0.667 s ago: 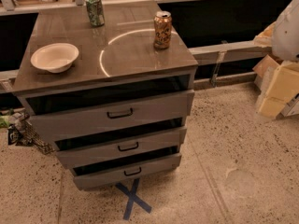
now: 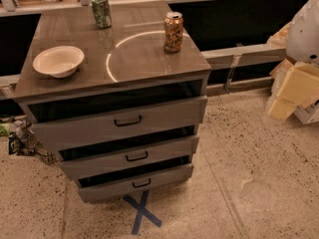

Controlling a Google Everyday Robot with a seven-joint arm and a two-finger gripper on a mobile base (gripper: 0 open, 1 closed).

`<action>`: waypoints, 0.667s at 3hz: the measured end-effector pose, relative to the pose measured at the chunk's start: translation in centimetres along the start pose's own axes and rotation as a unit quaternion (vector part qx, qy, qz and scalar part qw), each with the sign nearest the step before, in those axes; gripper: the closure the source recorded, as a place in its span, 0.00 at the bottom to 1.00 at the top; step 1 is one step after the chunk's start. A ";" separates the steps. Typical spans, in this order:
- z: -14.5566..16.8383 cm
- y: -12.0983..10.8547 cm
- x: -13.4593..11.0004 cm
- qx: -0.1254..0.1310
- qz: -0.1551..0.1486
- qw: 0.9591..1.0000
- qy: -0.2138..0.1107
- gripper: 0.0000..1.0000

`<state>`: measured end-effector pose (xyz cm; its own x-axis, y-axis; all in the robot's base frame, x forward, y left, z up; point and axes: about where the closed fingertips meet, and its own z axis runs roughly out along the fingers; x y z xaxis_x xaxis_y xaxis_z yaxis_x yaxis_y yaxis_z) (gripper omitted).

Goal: Knock green can over

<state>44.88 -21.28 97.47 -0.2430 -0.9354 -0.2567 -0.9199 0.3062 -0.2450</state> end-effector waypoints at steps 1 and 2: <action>1.2 -3.3 -0.3 0.026 0.076 0.995 -0.058 0.00; 2.3 -8.6 -2.3 0.063 0.123 0.979 -0.149 0.00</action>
Offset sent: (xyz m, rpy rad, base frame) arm 0.1836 0.0026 0.0354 0.6213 -0.3569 -0.2503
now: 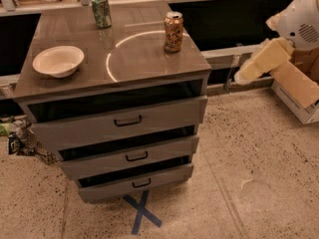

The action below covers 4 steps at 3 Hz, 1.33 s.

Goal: Knock green can over

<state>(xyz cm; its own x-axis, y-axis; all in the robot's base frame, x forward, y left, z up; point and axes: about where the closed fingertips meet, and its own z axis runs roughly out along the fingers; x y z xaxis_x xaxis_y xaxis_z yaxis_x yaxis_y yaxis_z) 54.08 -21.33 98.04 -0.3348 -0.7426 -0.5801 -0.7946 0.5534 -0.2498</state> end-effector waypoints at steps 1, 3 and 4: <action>2.3 -4.4 -4.5 0.017 0.024 0.995 -0.095 0.00; 5.6 -7.6 -10.9 0.005 0.024 0.984 -0.179 0.00; 5.7 -7.5 -12.4 0.008 0.026 0.981 -0.191 0.00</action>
Offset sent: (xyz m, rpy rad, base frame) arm 0.1880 0.0975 0.0531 0.4405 -0.2501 0.1159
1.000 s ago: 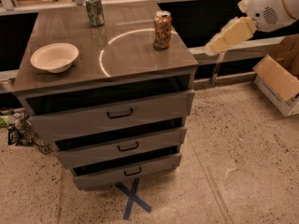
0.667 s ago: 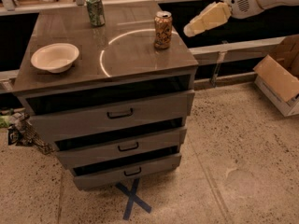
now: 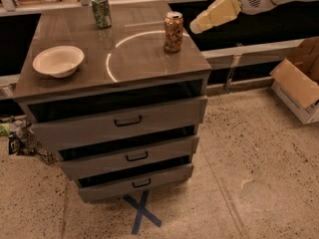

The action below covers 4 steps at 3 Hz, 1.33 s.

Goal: Knock green can over

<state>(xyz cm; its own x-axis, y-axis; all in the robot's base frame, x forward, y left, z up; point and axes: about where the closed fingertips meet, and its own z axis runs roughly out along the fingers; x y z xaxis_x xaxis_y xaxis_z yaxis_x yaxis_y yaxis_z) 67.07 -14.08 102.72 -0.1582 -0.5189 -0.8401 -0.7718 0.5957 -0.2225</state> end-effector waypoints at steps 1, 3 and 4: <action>3.3 2.3 -2.8 -0.012 0.017 0.999 -0.030 0.00; 13.2 6.7 -4.7 0.003 0.073 0.995 -0.072 0.00; 17.7 7.9 -3.4 0.035 0.073 0.995 -0.064 0.00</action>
Offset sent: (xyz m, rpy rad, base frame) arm 0.0482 0.1744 -0.0436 0.2938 0.0369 -0.0644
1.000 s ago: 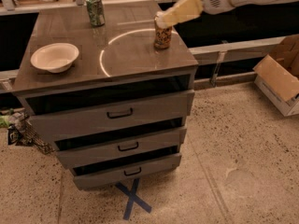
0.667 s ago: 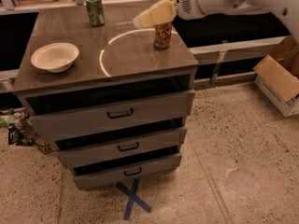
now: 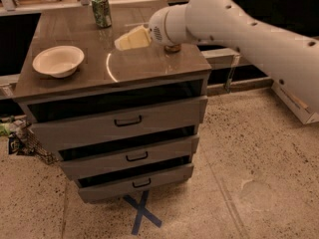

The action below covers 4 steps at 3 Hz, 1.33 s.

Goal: Knock green can over

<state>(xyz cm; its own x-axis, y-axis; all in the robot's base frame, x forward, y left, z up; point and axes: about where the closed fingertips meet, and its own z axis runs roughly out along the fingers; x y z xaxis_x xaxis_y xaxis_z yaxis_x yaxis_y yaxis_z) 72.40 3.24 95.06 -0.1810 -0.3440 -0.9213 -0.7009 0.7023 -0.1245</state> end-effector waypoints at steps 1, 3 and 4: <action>3.7 -0.5 0.2 0.038 -0.029 0.999 -0.025 0.00; 3.8 -1.1 -2.2 0.062 -0.042 0.995 -0.060 0.00; 6.9 -1.0 -3.5 0.061 -0.032 0.994 -0.082 0.00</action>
Offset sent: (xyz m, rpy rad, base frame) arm 0.0254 0.0178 -0.0150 -0.0170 -0.0820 -0.0392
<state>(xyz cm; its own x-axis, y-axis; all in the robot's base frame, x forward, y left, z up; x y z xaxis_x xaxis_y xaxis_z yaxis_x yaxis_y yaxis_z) 78.49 8.04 95.87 -0.0165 -0.2916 -0.9564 -0.6165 0.7560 -0.2199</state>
